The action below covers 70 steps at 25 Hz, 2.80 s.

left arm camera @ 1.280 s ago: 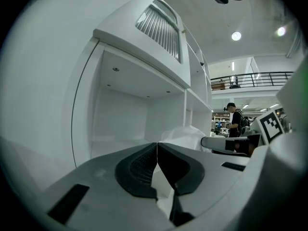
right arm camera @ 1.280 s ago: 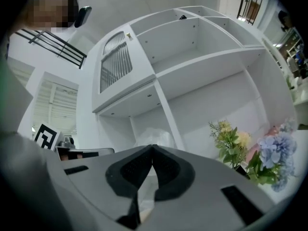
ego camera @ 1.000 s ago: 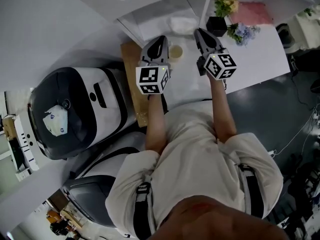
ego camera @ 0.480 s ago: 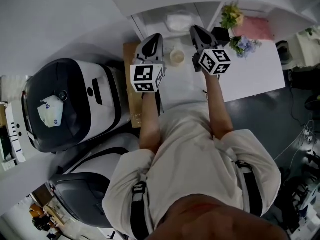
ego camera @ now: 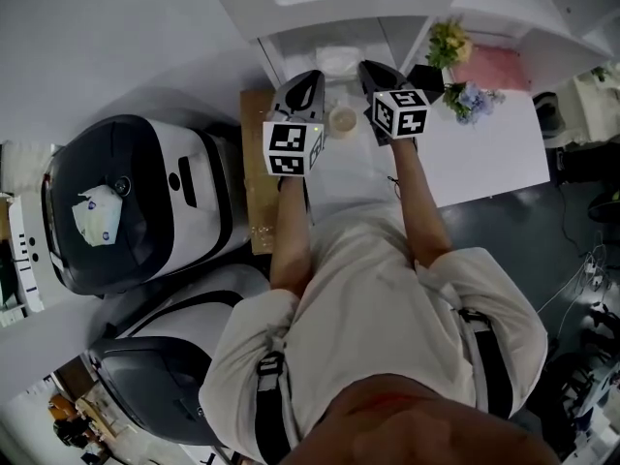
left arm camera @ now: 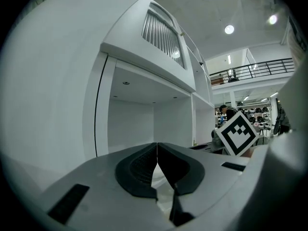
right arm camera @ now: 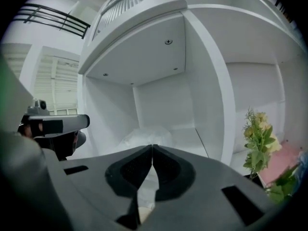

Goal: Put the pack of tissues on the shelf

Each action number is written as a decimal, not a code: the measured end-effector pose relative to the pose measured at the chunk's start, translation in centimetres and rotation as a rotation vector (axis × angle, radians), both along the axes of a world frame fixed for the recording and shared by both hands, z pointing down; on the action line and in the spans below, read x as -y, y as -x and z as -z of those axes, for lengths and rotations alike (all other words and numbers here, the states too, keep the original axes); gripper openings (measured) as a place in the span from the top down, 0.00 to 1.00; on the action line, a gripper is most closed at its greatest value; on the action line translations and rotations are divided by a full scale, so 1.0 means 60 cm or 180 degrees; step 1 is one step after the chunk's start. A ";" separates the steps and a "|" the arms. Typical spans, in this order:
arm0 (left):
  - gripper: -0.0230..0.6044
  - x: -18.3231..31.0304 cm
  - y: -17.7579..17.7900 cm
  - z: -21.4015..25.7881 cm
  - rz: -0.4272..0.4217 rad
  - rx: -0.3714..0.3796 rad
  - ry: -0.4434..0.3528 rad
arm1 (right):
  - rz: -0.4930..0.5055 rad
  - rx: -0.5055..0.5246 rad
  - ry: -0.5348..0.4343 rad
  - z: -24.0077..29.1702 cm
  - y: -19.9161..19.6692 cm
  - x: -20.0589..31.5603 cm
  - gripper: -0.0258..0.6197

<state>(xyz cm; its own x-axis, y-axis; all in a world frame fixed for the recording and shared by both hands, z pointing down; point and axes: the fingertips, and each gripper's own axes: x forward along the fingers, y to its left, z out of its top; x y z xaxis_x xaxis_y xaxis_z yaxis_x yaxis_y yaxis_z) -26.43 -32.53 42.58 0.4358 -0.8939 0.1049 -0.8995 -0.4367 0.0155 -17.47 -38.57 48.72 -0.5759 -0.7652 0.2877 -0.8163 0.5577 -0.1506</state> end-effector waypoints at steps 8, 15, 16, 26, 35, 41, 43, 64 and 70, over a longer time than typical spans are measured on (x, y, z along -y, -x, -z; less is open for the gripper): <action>0.95 -0.010 -0.013 -0.011 -0.0036 0.0020 0.0044 | -0.0010 0.0154 0.0078 -0.014 0.000 -0.012 0.85; 0.95 -0.024 -0.014 -0.025 -0.0024 0.0007 0.0103 | 0.0040 0.0249 0.0051 -0.010 0.006 -0.028 0.63; 0.95 -0.026 -0.015 -0.026 -0.0021 0.0006 0.0105 | 0.0054 0.0245 0.0037 -0.009 0.006 -0.030 0.61; 0.95 -0.047 -0.015 -0.031 0.0073 -0.0005 0.0126 | -0.0123 0.0018 -0.0016 -0.018 -0.006 -0.016 0.58; 0.95 -0.052 -0.011 -0.029 0.0141 0.0044 0.0130 | -0.0213 0.0209 0.0071 -0.019 -0.016 -0.011 0.58; 0.95 -0.054 -0.028 -0.042 0.0096 0.0080 0.0183 | 0.0033 0.0513 0.0088 -0.019 -0.009 -0.022 0.58; 0.95 -0.057 -0.031 -0.045 0.0092 0.0094 0.0196 | 0.0146 0.0632 0.0131 -0.017 0.000 -0.024 0.58; 0.95 -0.112 0.002 -0.052 0.0408 0.0051 0.0219 | 0.0042 0.0215 -0.0228 0.005 -0.026 -0.093 0.55; 0.95 -0.130 -0.002 -0.057 0.0389 0.0019 0.0207 | -0.0113 0.0335 -0.0239 -0.004 -0.045 -0.125 0.55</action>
